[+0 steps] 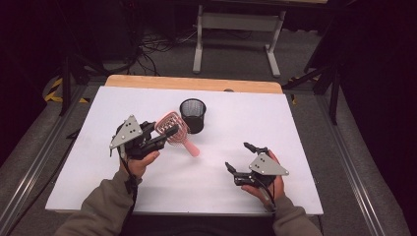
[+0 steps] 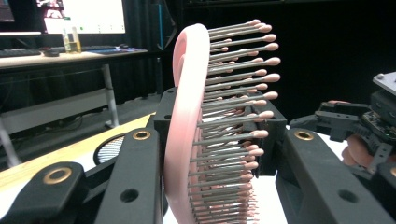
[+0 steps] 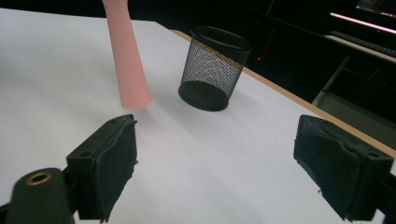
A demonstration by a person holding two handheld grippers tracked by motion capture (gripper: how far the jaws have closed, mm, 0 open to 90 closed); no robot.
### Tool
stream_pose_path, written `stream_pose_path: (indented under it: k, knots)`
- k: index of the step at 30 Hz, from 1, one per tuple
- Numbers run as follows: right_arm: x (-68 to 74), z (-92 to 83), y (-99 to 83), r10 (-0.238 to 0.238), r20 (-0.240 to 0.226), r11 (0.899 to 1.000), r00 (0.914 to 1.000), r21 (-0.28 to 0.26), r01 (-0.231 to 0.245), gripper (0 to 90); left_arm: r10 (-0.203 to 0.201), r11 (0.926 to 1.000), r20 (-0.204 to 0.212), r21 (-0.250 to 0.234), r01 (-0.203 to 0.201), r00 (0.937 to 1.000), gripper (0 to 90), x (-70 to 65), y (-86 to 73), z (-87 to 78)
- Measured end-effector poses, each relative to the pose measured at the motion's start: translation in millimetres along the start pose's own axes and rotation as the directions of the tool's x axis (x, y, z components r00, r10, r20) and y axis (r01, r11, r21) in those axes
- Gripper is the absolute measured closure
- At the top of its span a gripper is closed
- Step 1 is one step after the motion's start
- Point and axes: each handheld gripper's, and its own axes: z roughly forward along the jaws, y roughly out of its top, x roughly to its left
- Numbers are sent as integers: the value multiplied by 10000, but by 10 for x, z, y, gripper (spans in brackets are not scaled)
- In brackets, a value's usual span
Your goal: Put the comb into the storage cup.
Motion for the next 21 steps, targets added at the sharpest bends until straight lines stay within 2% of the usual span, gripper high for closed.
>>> stream_pose_path:
  k: [5,11,21]
  knots:
    - [-29,-42,-51,125,-250,9999,9996,-18,-125,110,37,10000,-116,-35,-37,9999,631,44,24,-25]
    - [-47,-42,-84,288,-142,9996,9995,71,-287,57,121,9999,-258,-114,-124,9996,631,104,75,-66]
    - [-13,-4,-94,91,-195,9996,9998,252,-86,31,255,9994,-431,-231,-265,9987,631,169,167,-92]
